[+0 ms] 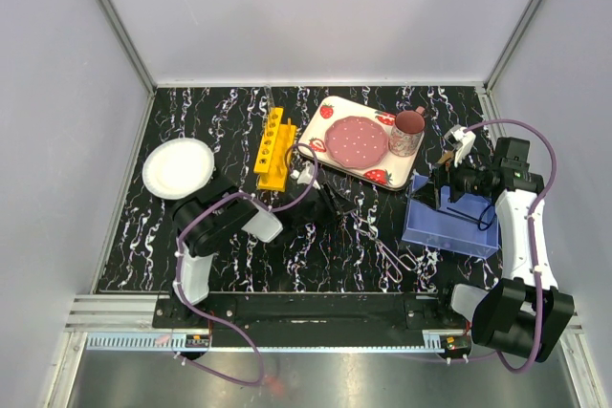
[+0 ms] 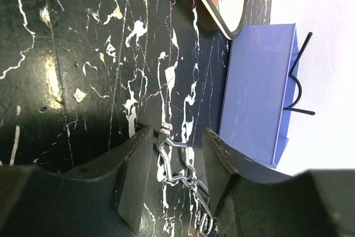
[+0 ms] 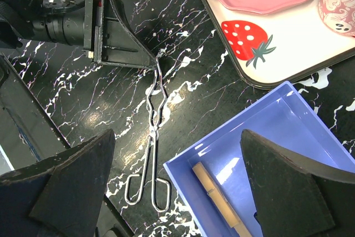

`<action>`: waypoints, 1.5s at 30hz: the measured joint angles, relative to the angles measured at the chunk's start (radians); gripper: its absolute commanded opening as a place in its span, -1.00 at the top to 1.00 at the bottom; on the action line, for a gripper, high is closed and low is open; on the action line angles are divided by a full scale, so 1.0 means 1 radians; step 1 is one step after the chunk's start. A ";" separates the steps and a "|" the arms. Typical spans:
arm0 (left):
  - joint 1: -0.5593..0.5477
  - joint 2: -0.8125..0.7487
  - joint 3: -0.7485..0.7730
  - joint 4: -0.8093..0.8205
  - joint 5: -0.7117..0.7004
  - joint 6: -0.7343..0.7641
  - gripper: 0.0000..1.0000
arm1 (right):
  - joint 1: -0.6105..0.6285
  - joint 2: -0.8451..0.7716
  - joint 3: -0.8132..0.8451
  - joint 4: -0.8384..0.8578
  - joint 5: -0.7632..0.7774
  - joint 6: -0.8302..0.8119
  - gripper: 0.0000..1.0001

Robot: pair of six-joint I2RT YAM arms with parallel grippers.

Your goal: Organize the chemistry lab equipment

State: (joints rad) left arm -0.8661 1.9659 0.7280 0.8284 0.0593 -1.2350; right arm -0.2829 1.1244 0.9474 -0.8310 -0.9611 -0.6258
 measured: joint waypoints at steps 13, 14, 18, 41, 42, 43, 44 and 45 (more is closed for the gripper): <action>-0.005 0.014 0.026 -0.058 0.001 0.057 0.58 | 0.000 0.000 0.000 0.000 0.001 0.000 -1.00; -0.005 0.014 0.031 -0.069 0.000 0.067 0.66 | 0.000 0.000 0.000 0.000 0.001 0.000 -0.99; -0.006 0.013 0.050 -0.093 -0.001 0.108 0.85 | 0.000 0.001 0.000 0.000 0.001 0.000 -1.00; -0.005 -0.438 -0.135 -0.297 -0.077 0.349 1.00 | 0.000 0.069 -0.022 -0.048 -0.051 -0.097 -1.00; -0.004 -0.462 -0.152 -0.304 -0.082 0.353 1.00 | 0.000 0.112 -0.010 -0.097 -0.068 -0.143 -0.99; -0.002 -0.484 -0.168 -0.308 -0.085 0.353 1.00 | 0.001 0.163 0.009 -0.155 -0.084 -0.198 -0.99; 0.001 -0.507 -0.183 -0.316 -0.088 0.353 1.00 | 0.006 0.227 0.038 -0.233 -0.104 -0.270 -1.00; 0.005 -0.532 -0.201 -0.320 -0.091 0.353 1.00 | 0.012 0.285 0.068 -0.292 -0.119 -0.337 -0.97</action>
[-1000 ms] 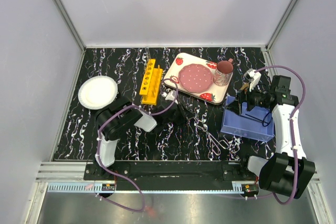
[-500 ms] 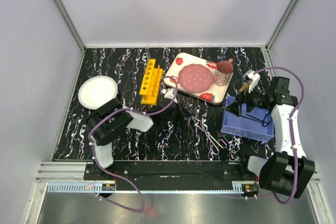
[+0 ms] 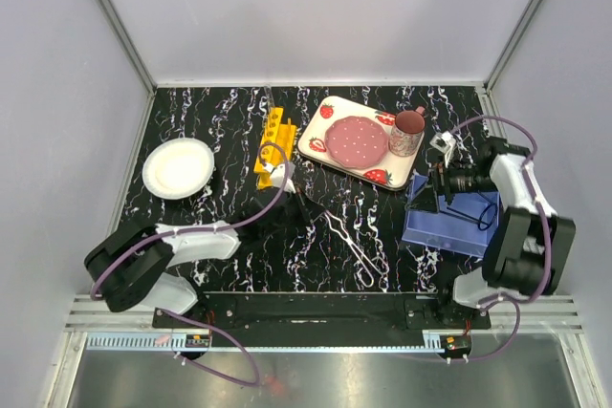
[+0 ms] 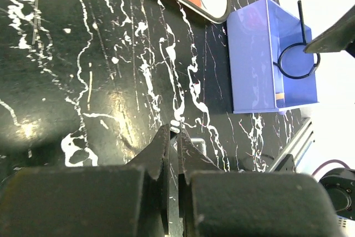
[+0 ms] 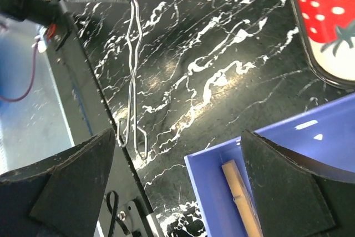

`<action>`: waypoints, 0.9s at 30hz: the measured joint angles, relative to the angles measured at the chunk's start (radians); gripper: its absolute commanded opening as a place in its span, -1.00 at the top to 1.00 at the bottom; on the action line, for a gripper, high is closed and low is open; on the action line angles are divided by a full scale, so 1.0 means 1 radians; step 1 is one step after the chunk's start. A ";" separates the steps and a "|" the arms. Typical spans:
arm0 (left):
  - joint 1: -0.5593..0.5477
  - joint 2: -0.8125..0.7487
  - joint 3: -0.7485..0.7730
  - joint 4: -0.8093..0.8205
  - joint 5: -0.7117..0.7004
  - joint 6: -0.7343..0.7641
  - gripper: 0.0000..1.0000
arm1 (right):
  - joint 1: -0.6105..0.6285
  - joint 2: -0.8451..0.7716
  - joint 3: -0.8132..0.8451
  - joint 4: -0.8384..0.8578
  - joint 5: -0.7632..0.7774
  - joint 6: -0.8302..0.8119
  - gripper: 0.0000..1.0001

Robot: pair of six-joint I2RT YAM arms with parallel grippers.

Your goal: Organize the chemistry lab equipment

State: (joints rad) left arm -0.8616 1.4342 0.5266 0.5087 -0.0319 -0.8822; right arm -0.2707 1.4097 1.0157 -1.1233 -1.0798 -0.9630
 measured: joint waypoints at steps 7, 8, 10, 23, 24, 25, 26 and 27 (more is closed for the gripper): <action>0.032 -0.132 -0.047 -0.038 -0.027 -0.035 1.00 | 0.193 0.172 0.176 -0.130 -0.005 -0.077 -0.93; 0.035 -0.146 -0.047 -0.040 -0.031 -0.040 1.00 | 0.254 0.171 0.177 -0.121 0.009 -0.045 -0.93; 0.040 -0.184 -0.047 -0.049 -0.046 -0.057 1.00 | 0.377 0.171 0.171 -0.091 0.051 0.018 -0.92; 0.043 -0.369 -0.096 -0.067 -0.140 -0.121 1.00 | 0.665 0.343 0.252 -0.053 0.149 0.255 0.13; 0.044 -0.374 -0.101 -0.069 -0.148 -0.120 1.00 | 0.668 0.354 0.261 -0.065 0.142 0.264 0.27; 0.045 -0.380 -0.106 -0.073 -0.157 -0.120 1.00 | 0.669 0.362 0.269 -0.075 0.134 0.267 0.36; 0.045 -0.387 -0.110 -0.075 -0.163 -0.121 1.00 | 0.671 0.366 0.274 -0.082 0.124 0.269 0.44; 0.045 -0.392 -0.111 -0.076 -0.166 -0.121 1.00 | 0.671 0.369 0.279 -0.091 0.113 0.271 0.53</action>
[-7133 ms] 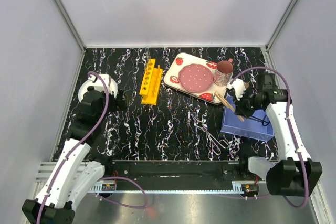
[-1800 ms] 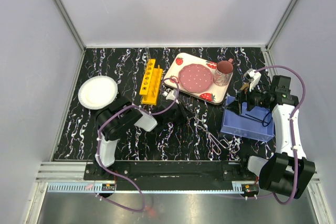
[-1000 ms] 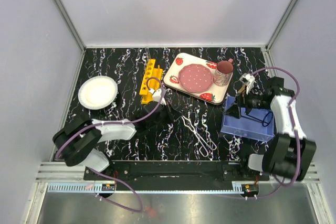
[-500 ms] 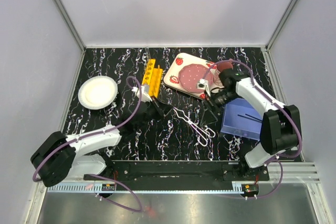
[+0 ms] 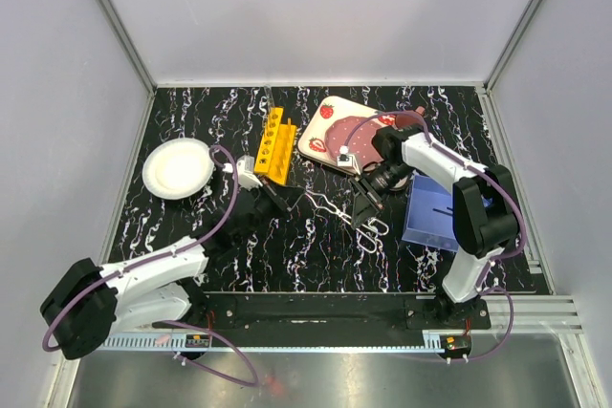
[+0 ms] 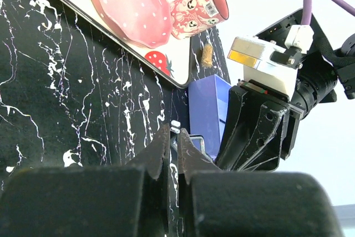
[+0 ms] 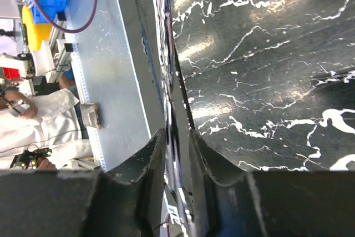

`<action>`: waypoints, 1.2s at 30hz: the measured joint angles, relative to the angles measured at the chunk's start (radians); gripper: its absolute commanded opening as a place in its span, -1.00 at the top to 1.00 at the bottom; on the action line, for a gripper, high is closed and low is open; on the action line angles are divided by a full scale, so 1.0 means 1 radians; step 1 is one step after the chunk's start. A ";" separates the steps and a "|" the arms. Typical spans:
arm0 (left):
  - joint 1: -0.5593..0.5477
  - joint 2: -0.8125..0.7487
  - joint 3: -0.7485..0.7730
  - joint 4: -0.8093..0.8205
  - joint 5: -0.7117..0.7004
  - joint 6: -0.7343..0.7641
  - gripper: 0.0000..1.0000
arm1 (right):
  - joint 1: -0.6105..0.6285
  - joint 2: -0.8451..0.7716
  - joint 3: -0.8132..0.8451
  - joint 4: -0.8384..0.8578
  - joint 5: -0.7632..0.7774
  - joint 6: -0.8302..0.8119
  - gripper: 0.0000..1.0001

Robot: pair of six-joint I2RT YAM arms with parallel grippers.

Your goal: Organize the chemistry lab equipment

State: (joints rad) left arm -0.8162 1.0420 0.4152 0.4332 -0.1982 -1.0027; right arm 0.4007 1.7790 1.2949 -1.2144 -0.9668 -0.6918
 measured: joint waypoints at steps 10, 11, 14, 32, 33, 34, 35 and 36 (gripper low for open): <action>0.001 -0.027 0.000 0.001 -0.008 0.013 0.29 | 0.013 0.004 0.029 -0.070 -0.058 -0.012 1.00; 0.002 -0.031 0.001 0.000 -0.006 0.020 -0.27 | 0.013 0.003 0.035 -0.072 -0.051 -0.014 1.00; 0.014 -0.056 0.010 -0.043 0.020 0.053 -0.87 | 0.007 -0.012 0.055 -0.073 0.005 -0.014 1.00; 0.261 -0.235 0.450 -0.813 0.117 0.719 -0.98 | -0.622 -0.329 0.058 -0.117 0.547 -0.390 1.00; 0.261 -0.234 0.449 -0.845 0.102 0.752 -0.98 | -0.645 -0.330 0.046 -0.116 0.570 -0.414 0.99; 0.261 -0.232 0.446 -0.869 0.090 0.776 -0.98 | -0.674 -0.332 0.030 -0.115 0.595 -0.443 0.99; 0.261 -0.230 0.440 -0.885 0.079 0.797 -0.98 | -0.698 -0.336 0.011 -0.114 0.623 -0.469 0.98; 0.261 -0.230 0.432 -0.893 0.071 0.812 -0.98 | -0.717 -0.344 -0.011 -0.112 0.649 -0.494 0.97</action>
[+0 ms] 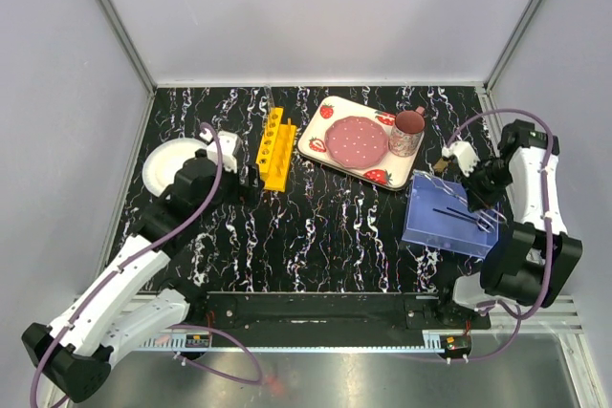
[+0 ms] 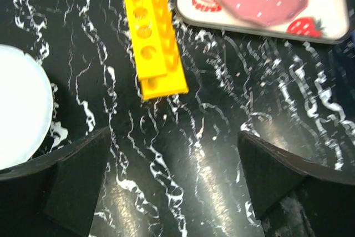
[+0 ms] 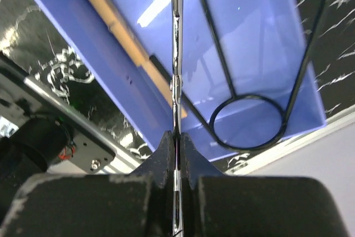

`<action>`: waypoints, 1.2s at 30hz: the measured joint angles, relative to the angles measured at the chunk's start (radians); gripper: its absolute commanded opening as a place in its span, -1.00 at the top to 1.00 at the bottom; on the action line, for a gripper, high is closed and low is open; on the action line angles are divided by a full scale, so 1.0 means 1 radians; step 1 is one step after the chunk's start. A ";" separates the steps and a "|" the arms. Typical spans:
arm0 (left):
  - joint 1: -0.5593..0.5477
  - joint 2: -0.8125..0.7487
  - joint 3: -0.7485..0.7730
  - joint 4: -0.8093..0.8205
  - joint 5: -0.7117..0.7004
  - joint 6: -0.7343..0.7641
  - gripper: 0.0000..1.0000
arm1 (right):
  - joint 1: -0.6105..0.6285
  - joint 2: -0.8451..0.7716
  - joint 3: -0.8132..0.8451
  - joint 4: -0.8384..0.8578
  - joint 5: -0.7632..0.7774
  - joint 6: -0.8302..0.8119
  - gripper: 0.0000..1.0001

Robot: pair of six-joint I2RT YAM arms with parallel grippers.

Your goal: Organize the chemistry lab equipment

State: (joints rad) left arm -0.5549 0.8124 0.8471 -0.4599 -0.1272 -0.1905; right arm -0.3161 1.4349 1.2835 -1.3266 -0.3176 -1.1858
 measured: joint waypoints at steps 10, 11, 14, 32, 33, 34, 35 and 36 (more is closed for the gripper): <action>0.000 -0.003 -0.091 -0.045 -0.026 0.074 -0.98 | -0.042 -0.035 -0.106 -0.010 0.126 -0.132 0.90; 0.000 -0.004 -0.091 -0.045 -0.027 0.078 -0.98 | -0.042 -0.032 -0.106 -0.010 0.126 -0.135 0.89; 0.000 -0.007 -0.091 -0.045 -0.027 0.087 -0.98 | -0.043 -0.015 -0.108 -0.009 0.127 -0.143 0.84; 0.000 -0.008 -0.091 -0.045 -0.027 0.098 -0.98 | -0.044 0.045 0.088 -0.019 0.027 -0.109 0.06; 0.000 -0.008 -0.091 -0.045 -0.027 0.098 -0.98 | -0.044 0.056 0.125 -0.020 0.008 -0.098 -0.01; 0.000 -0.008 -0.091 -0.045 -0.027 0.101 -0.98 | -0.044 0.069 0.162 -0.022 -0.012 -0.087 -0.06; 0.000 -0.008 -0.091 -0.045 -0.027 0.101 -0.98 | -0.045 0.087 0.200 -0.024 -0.033 -0.068 -0.10; 0.000 -0.008 -0.091 -0.045 -0.027 0.104 -0.98 | -0.045 0.106 0.236 -0.024 -0.051 -0.045 -0.14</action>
State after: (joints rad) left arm -0.5549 0.8047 0.7563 -0.5053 -0.1543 -0.0868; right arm -0.3607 1.5414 1.5192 -1.3506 -0.3687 -1.2308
